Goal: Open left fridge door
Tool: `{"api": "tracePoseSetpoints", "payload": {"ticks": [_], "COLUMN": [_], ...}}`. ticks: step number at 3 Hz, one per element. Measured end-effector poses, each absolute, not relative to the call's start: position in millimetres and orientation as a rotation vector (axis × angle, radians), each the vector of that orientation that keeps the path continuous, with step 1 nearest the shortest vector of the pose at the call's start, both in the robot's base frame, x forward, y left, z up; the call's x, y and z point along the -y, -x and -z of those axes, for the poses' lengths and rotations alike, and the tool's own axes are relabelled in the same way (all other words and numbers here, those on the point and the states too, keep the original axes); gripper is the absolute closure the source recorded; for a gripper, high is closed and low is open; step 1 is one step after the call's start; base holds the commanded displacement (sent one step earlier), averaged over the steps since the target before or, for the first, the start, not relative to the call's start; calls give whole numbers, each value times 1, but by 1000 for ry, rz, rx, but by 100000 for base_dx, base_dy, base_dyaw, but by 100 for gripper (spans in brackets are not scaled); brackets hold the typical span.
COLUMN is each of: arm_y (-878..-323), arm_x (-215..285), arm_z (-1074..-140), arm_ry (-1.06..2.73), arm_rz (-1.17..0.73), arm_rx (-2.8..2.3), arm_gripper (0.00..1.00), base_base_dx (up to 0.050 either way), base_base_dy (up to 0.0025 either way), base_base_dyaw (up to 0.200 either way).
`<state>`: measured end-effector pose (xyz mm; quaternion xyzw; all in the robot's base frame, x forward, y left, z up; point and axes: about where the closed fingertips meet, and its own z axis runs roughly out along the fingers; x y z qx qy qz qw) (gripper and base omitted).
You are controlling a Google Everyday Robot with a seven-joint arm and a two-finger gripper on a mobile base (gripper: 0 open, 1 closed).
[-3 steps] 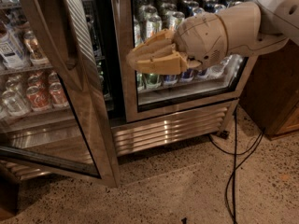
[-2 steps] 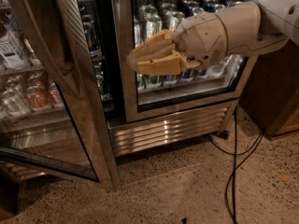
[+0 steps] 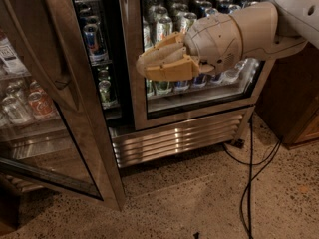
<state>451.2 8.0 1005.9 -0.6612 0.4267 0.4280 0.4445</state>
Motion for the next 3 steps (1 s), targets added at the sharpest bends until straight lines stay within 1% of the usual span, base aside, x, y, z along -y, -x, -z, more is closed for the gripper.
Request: {"api": "tracePoseSetpoints", "payload": {"ticks": [1,2,3], "arm_y": [-451,-451,-451], "arm_x": [-8,-9,-9], "arm_z": [-1006,-1006,-1006], "arm_ry": [1639,1640,1640], "arm_rz": [-1061,-1061,-1061], "arm_rx": [-1058,-1056,-1056], "arm_gripper": [39,0,0], "base_base_dx": [0,0,0], "base_base_dy": [0,0,0], "base_base_dyaw": [0,0,0]}}
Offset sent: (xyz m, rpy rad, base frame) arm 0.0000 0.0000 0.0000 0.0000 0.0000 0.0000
